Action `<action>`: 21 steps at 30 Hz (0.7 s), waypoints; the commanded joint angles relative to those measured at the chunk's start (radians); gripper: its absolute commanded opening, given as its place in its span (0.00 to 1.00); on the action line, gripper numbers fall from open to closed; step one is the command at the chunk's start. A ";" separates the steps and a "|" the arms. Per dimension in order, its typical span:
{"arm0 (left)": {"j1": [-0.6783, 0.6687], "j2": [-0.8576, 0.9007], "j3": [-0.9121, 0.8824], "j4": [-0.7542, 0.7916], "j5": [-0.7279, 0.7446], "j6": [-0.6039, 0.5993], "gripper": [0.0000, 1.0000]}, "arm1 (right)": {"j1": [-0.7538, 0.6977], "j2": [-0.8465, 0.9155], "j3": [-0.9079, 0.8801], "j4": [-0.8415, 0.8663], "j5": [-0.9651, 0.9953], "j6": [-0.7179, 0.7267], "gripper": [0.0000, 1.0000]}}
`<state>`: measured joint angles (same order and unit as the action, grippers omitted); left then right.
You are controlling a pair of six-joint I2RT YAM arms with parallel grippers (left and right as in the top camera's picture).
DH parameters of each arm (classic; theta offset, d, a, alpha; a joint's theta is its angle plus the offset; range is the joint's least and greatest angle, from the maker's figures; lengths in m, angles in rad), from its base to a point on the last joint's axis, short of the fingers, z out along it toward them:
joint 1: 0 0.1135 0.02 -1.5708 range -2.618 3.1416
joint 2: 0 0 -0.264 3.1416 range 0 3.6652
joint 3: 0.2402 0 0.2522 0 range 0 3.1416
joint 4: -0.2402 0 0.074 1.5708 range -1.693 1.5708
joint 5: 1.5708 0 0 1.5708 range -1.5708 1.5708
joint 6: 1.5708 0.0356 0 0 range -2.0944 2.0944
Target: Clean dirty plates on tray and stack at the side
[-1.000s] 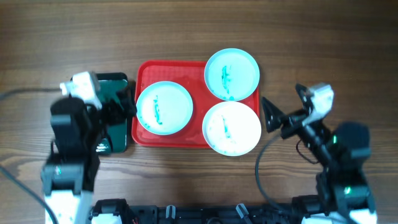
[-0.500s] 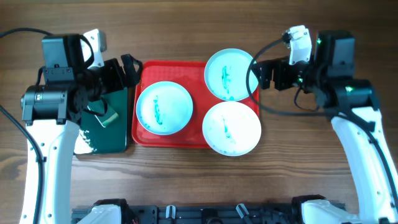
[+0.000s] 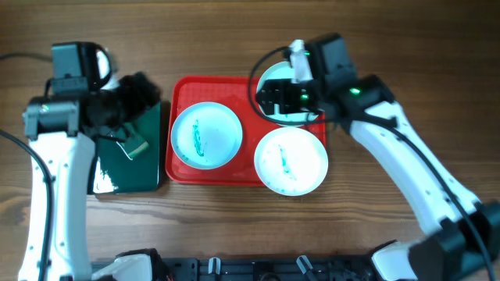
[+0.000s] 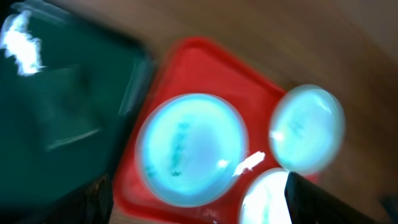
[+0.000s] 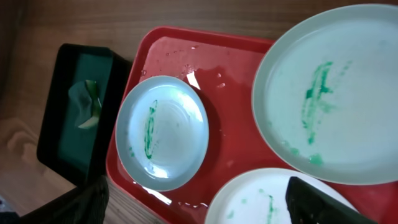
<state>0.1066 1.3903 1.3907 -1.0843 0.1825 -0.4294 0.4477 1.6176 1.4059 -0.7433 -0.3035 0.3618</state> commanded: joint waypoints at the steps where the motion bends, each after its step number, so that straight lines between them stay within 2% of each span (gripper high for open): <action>1: 0.093 0.068 0.011 -0.055 -0.187 -0.113 0.83 | 0.050 0.123 0.061 0.009 0.088 0.149 0.76; 4: 0.121 0.149 0.011 -0.099 -0.259 -0.114 0.83 | 0.103 0.203 0.061 0.054 0.168 0.217 0.73; 6: 0.121 0.200 0.010 -0.106 -0.263 -0.113 0.84 | 0.135 0.249 0.060 0.071 0.190 0.214 0.64; 8: 0.121 0.249 0.010 -0.102 -0.264 -0.103 0.80 | 0.170 0.300 0.060 0.093 0.216 0.214 0.63; 13: 0.121 0.343 0.010 -0.098 -0.281 -0.103 0.81 | 0.208 0.422 0.060 0.100 0.230 0.214 0.54; 18: 0.121 0.348 0.010 -0.086 -0.281 -0.103 0.84 | 0.208 0.502 0.060 0.127 0.214 0.171 0.28; 21: 0.120 0.347 0.010 -0.072 -0.281 -0.103 0.86 | 0.208 0.521 0.060 0.180 0.174 0.113 0.23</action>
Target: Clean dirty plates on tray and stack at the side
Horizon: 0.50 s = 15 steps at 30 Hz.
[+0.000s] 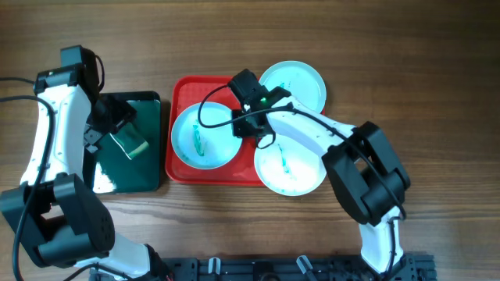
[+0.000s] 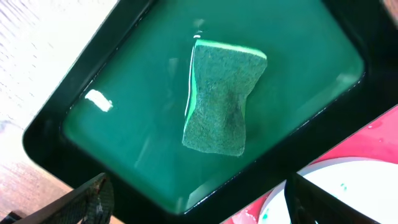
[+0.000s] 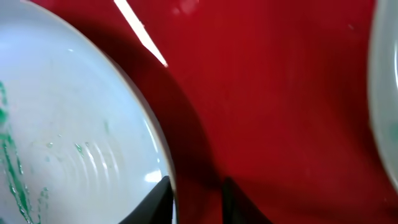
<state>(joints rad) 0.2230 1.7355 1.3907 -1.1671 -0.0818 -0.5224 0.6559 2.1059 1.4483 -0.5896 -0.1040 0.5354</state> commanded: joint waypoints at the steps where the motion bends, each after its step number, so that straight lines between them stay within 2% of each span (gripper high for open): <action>1: 0.003 0.002 0.010 0.015 -0.017 -0.010 0.87 | 0.000 0.038 0.018 0.037 -0.027 -0.066 0.17; 3: 0.003 0.002 0.010 0.020 -0.017 -0.010 0.87 | 0.006 0.045 0.018 0.050 -0.027 -0.065 0.06; 4: 0.003 0.002 0.010 0.023 -0.017 -0.010 0.88 | 0.009 0.047 0.017 0.051 -0.027 -0.065 0.04; 12: 0.004 0.018 -0.051 0.107 -0.017 -0.010 0.80 | 0.011 0.047 0.016 0.051 -0.026 -0.064 0.04; 15: 0.003 0.034 -0.091 0.190 -0.016 -0.010 0.74 | 0.011 0.047 0.016 0.051 -0.026 -0.064 0.04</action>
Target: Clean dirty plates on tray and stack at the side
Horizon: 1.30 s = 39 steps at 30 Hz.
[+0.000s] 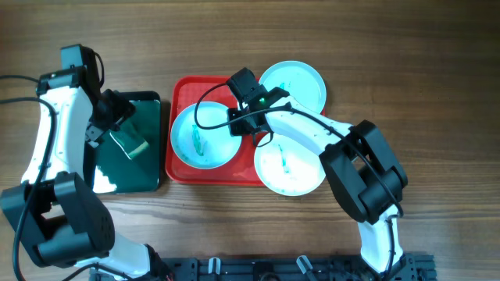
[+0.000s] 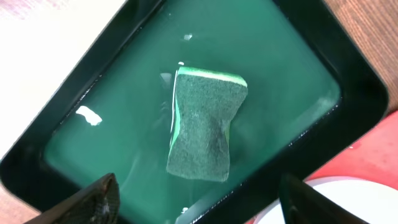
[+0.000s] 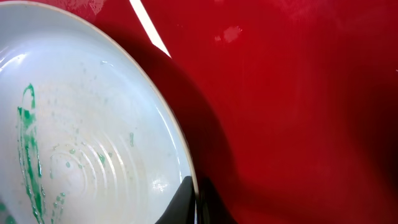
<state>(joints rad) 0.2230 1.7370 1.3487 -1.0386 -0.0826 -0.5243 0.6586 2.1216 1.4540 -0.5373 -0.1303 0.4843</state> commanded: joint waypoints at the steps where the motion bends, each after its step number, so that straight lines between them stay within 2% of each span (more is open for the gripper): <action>1: 0.003 0.037 -0.062 0.092 -0.016 -0.008 0.71 | 0.009 0.032 0.011 -0.001 0.000 -0.013 0.04; 3: 0.003 0.051 -0.093 0.156 -0.015 -0.022 0.58 | 0.009 0.032 0.011 -0.002 0.000 -0.013 0.04; 5: 0.003 0.066 -0.109 0.176 -0.013 -0.063 0.52 | 0.009 0.032 0.011 -0.002 0.000 -0.013 0.04; 14: 0.003 0.092 -0.172 0.230 0.003 -0.067 0.40 | 0.009 0.032 0.011 -0.002 0.000 -0.013 0.04; 24: 0.003 0.093 -0.276 0.391 0.003 -0.060 0.33 | 0.009 0.032 0.011 -0.002 0.000 -0.011 0.04; 30: 0.003 0.092 -0.283 0.403 0.012 -0.060 0.27 | 0.009 0.032 0.011 -0.002 0.000 -0.011 0.04; 33: 0.003 0.085 -0.266 0.388 0.074 0.006 0.29 | 0.009 0.032 0.011 -0.002 0.000 -0.011 0.04; 39: 0.003 0.068 -0.148 0.265 0.074 0.041 0.39 | 0.009 0.032 0.011 -0.001 0.000 -0.011 0.04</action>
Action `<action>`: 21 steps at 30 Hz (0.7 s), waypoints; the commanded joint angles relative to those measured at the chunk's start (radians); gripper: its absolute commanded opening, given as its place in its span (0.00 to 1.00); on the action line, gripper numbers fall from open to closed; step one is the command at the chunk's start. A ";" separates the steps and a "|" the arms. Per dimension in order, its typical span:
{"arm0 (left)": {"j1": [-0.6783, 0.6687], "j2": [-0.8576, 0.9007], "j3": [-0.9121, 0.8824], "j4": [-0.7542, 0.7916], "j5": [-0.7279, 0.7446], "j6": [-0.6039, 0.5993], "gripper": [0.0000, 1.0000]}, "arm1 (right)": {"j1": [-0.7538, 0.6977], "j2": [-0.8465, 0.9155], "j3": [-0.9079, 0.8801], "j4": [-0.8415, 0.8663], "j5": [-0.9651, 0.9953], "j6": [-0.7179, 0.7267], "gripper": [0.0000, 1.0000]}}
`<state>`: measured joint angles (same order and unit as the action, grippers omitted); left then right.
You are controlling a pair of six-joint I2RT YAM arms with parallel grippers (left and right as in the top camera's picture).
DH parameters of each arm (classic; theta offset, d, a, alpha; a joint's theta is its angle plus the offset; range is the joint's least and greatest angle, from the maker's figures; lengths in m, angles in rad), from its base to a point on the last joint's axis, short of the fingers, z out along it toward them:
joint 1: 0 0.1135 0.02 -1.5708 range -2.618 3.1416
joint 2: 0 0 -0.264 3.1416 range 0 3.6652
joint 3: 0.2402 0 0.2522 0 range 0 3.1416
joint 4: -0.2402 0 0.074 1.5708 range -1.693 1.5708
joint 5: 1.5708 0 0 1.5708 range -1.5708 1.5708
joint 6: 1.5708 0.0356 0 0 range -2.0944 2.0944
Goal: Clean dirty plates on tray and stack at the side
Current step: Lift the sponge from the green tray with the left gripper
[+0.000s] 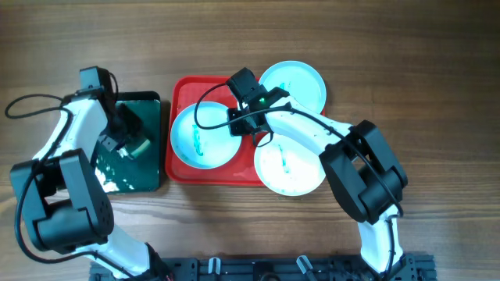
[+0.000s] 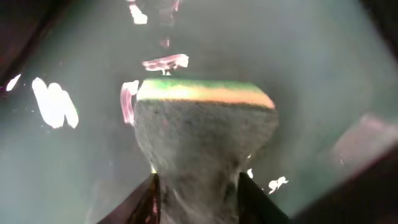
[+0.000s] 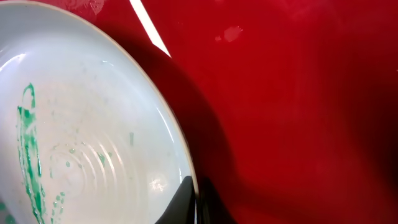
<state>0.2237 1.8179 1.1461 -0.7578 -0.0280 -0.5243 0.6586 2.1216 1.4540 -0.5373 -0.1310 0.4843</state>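
A red tray (image 1: 184,90) holds a pale plate (image 1: 201,140) smeared green. My right gripper (image 1: 237,129) is shut on that plate's right rim; in the right wrist view the plate (image 3: 87,137) lies on the tray (image 3: 298,112) with the gripper (image 3: 194,196) pinching its edge. Left of the tray, a green sponge (image 1: 138,147) lies in a black basin (image 1: 133,178) of green water. My left gripper (image 1: 125,134) is down in the basin. In the left wrist view the gripper (image 2: 198,178) is closed on the sponge (image 2: 205,124) at its waist.
Two more smeared plates stay to the right: one (image 1: 295,82) overhanging the tray's far right corner, one (image 1: 291,162) overhanging its near right corner. Wooden table (image 1: 406,62) lies all round. The arms' cables loop over the tray and the left table edge.
My left gripper has come down from above the basin onto the sponge, and its jaws have narrowed onto the sponge's sides. The right gripper and the plate have not moved.
First my right gripper hung open over the far right plate and the left arm was near the basin. Then the right jaws stood astride the left plate's rim, then shut on it, while the left hovered open over the sponge. Now the left grips the sponge.
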 commanded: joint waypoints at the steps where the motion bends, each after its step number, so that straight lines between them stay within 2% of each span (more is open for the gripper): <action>1: 0.003 -0.013 0.063 -0.018 0.020 0.068 0.44 | 0.009 0.032 0.011 -0.001 0.001 -0.011 0.04; 3: 0.003 -0.012 0.062 -0.024 0.020 0.072 0.46 | 0.009 0.032 0.011 -0.001 0.001 -0.011 0.05; 9: -0.022 0.011 0.062 -0.046 0.018 0.032 0.39 | 0.009 0.032 0.011 0.001 0.001 -0.011 0.05; 12: -0.043 0.029 0.062 -0.048 -0.033 -0.058 0.34 | 0.009 0.032 0.011 0.001 0.001 -0.011 0.05; 21: -0.044 0.035 0.062 -0.074 -0.076 -0.092 0.31 | 0.009 0.032 0.011 0.002 0.001 -0.011 0.05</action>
<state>0.1814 1.8351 1.1938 -0.8249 -0.0780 -0.5732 0.6586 2.1220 1.4540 -0.5369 -0.1307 0.4847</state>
